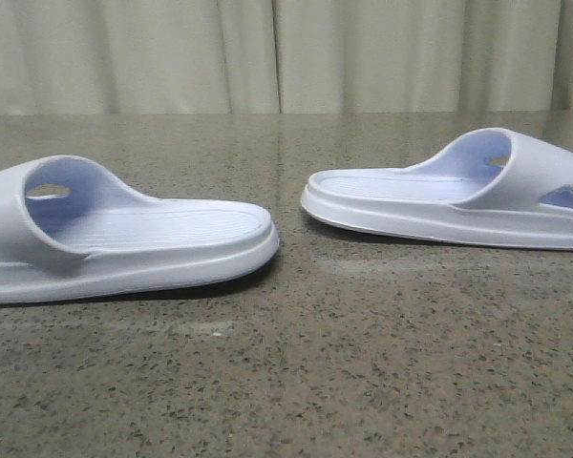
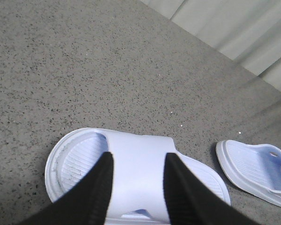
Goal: Insert blue slippers together front up
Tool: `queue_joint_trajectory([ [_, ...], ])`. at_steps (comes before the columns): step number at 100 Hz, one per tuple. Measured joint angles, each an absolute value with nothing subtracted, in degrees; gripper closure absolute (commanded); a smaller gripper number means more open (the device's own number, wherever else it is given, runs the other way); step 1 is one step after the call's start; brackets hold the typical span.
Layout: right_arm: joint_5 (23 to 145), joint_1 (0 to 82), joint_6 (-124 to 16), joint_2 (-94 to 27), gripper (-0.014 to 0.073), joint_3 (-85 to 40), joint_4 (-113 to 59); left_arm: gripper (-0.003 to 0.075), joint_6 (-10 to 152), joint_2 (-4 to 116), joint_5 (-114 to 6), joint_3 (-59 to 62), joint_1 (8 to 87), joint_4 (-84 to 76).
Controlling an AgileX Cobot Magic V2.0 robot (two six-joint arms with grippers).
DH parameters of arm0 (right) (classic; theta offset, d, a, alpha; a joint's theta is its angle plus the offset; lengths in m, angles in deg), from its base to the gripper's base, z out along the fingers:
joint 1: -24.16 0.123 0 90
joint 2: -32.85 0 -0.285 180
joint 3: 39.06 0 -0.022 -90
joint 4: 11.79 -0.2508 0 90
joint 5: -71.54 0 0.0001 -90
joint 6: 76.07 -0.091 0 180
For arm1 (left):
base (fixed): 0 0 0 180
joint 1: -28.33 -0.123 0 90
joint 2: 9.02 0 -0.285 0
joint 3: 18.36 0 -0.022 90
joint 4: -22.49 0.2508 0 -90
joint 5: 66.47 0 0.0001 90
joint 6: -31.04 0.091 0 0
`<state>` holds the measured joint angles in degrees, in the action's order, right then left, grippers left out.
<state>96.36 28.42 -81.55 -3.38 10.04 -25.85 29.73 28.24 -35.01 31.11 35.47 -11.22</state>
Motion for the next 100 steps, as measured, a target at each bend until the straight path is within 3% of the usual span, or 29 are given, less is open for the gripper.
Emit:
queue_joint_trajectory([
  [11, 94.95, 28.42, -81.55, -3.38, 0.0209, 10.04, -26.15, 0.0226, 29.73, 28.24, -35.69, 31.11, 35.47, -11.46],
  [60, 93.17, 28.42, -81.55, -3.38, 0.0211, 10.04, -26.41, 0.0225, 20.45, 28.94, -38.46, 34.64, 35.47, -11.69],
  [100, 92.94, 28.42, -81.55, -3.38, 0.0211, 10.04, -26.5, 0.0225, 17.52, 40.04, -41.51, 35.82, 35.47, -11.9],
])
